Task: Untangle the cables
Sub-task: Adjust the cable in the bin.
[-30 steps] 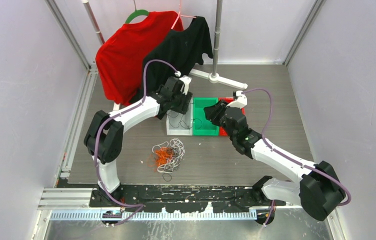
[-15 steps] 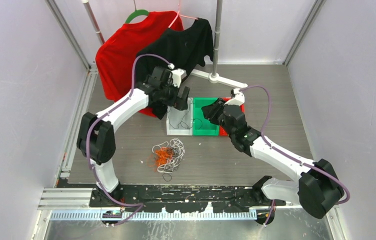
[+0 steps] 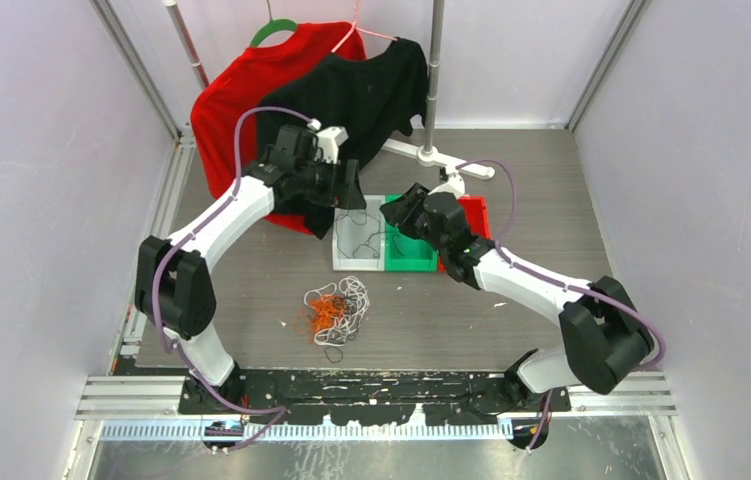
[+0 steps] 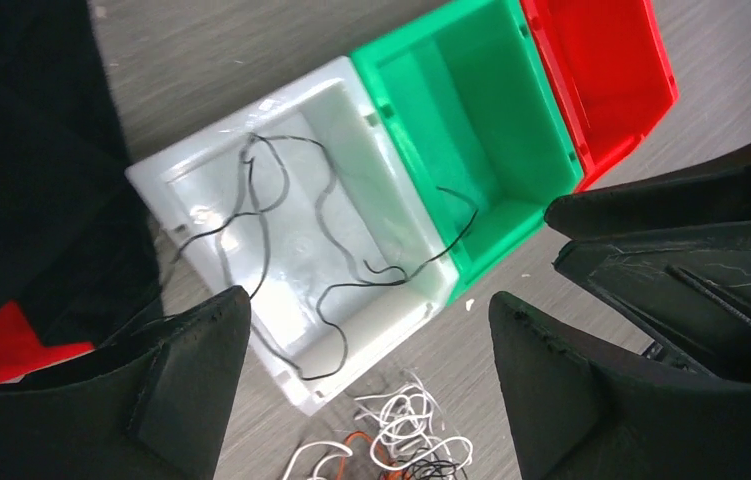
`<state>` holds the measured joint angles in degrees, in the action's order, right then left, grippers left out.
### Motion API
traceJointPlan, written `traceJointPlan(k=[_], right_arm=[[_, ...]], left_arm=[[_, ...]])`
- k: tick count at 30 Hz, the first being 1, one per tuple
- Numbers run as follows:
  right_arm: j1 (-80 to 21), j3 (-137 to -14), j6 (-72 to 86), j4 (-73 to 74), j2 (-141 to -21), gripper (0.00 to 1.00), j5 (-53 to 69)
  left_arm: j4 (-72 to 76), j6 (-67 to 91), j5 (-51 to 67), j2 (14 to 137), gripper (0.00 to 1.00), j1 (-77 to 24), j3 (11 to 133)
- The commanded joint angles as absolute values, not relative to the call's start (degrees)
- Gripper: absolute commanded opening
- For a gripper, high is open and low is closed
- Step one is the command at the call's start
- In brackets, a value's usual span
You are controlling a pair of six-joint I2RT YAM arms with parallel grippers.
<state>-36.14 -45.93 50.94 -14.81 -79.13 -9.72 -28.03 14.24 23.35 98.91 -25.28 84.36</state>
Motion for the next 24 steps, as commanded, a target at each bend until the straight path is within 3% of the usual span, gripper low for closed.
traceJointPlan(k=[1,11,16,24], right_arm=[[-36.1,-50.8,53.9,-19.7,-82.7,0.46,-8.8],[-42.9,-66.5,48.7,-11.9,-98.4,0.35,-16.9],[-42.6,-60.6,48.1,-10.1,-91.4,0.47,-21.8],[-42.6,-53.7,47.3,-4.6,-82.1,0.48,-24.3]], left_arm=[[-27.0,15.6,25.5,94.3,0.88,-21.3,85.4],[-33.0,1.6,23.4,88.2,0.83,-17.1,81.8],[-33.0,-1.1,23.0,89.4,0.81,-17.2,78.1],[-30.6,-2.1,19.7,97.6,0.72,-17.3,81.7]])
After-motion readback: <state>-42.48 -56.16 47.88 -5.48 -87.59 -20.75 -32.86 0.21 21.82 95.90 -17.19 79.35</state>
